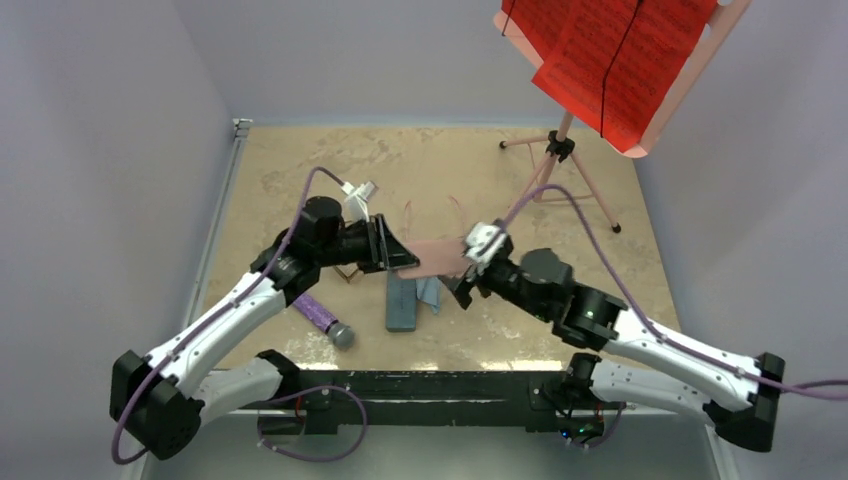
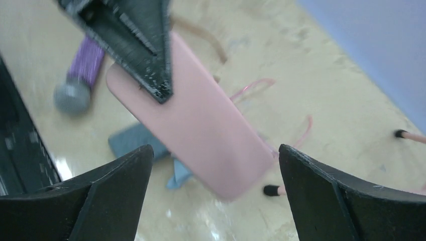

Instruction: Organize the sunglasses

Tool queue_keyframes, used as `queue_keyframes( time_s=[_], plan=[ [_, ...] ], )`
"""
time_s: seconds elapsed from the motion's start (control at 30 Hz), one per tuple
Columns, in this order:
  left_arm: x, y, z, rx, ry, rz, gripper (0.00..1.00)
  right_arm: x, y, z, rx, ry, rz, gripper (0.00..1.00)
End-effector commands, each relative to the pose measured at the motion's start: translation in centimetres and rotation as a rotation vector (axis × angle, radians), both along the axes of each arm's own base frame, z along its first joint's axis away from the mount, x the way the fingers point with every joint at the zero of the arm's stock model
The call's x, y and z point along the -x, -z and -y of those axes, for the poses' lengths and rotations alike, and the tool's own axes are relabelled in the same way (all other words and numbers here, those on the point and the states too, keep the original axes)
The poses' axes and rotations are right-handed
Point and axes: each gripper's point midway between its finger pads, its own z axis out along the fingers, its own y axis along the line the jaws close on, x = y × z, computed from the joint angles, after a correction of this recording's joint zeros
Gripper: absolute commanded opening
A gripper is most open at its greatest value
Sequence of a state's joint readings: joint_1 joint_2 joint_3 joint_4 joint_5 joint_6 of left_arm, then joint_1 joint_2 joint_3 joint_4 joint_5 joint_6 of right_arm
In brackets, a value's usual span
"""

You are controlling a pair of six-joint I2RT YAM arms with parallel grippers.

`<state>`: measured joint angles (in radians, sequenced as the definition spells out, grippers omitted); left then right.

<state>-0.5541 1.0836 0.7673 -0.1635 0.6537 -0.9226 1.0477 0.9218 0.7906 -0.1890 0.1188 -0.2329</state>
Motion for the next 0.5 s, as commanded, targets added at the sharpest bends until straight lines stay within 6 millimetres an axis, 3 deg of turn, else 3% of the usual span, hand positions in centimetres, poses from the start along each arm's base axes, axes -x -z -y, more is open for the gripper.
queue_keyframes(
  time_s=[0.0,0.1,0.2,0.33,0.47],
  plan=[
    [-5.5,-5.0,-5.7,-0.237,-0.379,0.37,0.0,-2.0,-10.7,5.0,-0.718,0.403,-0.067,0.99],
    [-6.4,-9.8,-6.4,-0.209,-0.43,0.677,0.0,-1.8,-9.1,7.4,-1.016,0.633,-0.394,0.99],
    [-5.9,-12.6,-5.3,-0.182,-0.377,0.942,0.0,-0.3,-8.6,6.5,-1.075,0.638,-0.613,0.99],
    [-5.8,-14.1,-3.7,-0.242,-0.396,1.159,0.0,0.5,-10.7,4.5,-1.249,0.566,-0.813,0.99],
    [-5.8,-14.4,-2.3,-0.25,-0.367,1.236,0.0,0.1,-13.7,3.8,-1.443,0.428,-0.79,0.99]
  ],
)
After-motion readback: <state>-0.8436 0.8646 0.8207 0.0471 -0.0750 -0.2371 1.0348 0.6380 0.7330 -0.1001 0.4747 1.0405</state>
